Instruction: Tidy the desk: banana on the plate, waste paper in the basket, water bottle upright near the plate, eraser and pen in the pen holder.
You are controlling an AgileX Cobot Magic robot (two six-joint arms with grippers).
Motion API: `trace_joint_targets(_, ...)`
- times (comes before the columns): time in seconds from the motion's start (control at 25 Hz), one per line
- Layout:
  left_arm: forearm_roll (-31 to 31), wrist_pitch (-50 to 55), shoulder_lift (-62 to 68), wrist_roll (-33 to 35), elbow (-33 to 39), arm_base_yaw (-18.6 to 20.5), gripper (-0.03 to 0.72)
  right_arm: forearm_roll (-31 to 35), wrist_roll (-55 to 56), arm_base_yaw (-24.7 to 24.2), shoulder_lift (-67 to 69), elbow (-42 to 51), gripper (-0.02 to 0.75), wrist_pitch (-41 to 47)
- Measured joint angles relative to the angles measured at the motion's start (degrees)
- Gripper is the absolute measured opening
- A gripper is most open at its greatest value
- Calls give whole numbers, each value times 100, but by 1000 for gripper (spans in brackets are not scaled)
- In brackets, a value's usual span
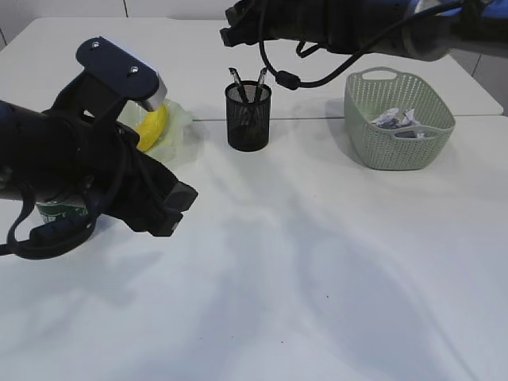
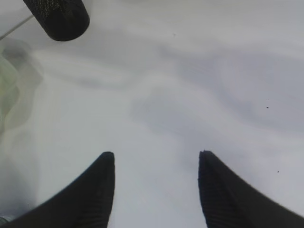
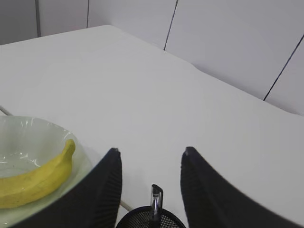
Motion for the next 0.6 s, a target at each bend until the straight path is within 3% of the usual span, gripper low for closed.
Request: trace_joint_targets(0.6, 0, 182, -185, 0, 0, 0, 404, -574, 0, 0, -1445, 1779, 312, 1084)
